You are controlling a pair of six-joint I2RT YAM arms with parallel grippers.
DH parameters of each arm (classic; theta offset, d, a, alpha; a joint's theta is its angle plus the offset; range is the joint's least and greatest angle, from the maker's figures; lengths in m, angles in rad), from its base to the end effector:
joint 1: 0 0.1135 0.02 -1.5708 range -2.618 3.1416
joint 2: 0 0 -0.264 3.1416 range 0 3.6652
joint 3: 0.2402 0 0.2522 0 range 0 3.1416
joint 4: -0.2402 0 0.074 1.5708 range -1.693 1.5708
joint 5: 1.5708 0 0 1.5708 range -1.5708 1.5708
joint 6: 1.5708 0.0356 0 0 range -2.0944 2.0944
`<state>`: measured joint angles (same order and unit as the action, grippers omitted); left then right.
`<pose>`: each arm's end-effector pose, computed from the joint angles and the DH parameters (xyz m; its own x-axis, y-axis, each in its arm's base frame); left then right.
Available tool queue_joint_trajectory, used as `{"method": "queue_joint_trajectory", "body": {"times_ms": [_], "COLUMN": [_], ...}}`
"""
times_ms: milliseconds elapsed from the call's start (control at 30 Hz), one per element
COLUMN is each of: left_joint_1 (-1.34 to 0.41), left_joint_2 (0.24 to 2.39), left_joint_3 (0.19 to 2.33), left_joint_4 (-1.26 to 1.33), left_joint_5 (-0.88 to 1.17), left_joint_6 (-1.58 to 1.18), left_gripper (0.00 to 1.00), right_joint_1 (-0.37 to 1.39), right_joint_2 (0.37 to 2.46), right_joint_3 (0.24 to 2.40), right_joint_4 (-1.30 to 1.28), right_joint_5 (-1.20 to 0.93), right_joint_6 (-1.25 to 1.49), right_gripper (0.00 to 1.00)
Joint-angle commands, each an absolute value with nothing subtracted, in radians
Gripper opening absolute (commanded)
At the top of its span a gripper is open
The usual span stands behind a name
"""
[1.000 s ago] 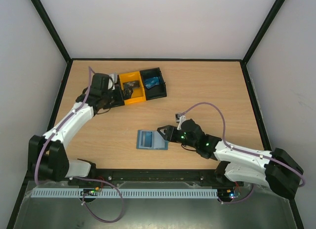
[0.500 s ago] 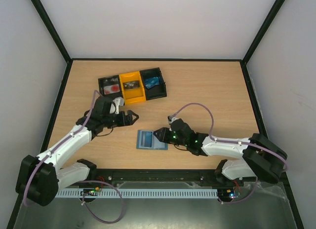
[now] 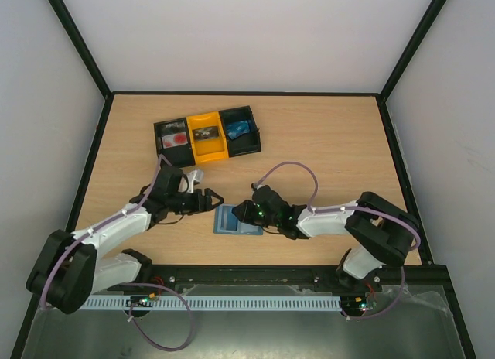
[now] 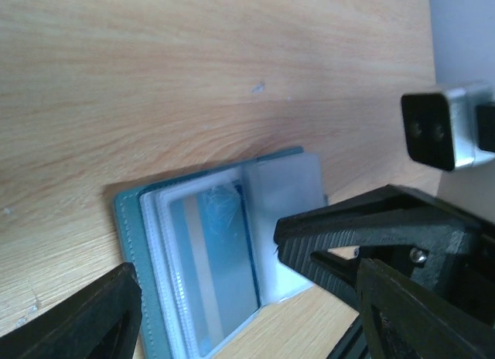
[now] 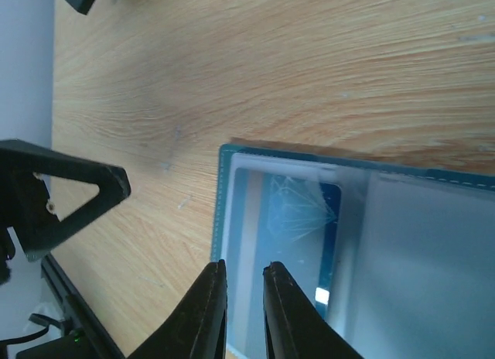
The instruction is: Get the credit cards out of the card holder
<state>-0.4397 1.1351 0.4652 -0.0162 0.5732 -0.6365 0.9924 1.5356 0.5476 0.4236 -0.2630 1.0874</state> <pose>0.1893 -0.1104 0.1819 -0.8993 -0.1288 -0.4180 0.2522 0.6280 -0.7362 0.1493 0.2455 0.1479 -0.9581 0.0964 -0.2696 -0.1727 0.5564 0.8127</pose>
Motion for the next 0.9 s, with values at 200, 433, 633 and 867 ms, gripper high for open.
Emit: {"method": "queue_joint_trajectory", "body": {"times_ms": [200, 433, 633, 867], "left_joint_1": [-0.46, -0.476, -0.502, -0.51], "left_joint_2": [1.209, 1.27, 1.315, 1.399], "left_joint_3": [0.396, 0.348, 0.314, 0.295], "left_joint_4": [0.101, 0.198, 0.261, 0.316], "left_joint_5": [0.611, 0.623, 0.621, 0.603], "left_joint_6": [-0.676, -0.71, -0.728, -0.712], "left_gripper": [0.63, 0.34, 0.15, 0.03], "right_joint_1": [0.998, 0.998, 0.999, 0.999], "right_joint_2": [1.639, 1.679, 1.67, 1.669], "right_joint_3": [0.513, 0.5, 0.477, 0.445], "right_joint_4": [0.494, 0.54, 0.583, 0.646], "right_joint_5": [-0.24, -0.257, -0.266, -0.27], "right_joint_6": [1.097, 1.108, 1.128, 1.168], "right_gripper": [0.15, 0.15, 0.15, 0.19]}}
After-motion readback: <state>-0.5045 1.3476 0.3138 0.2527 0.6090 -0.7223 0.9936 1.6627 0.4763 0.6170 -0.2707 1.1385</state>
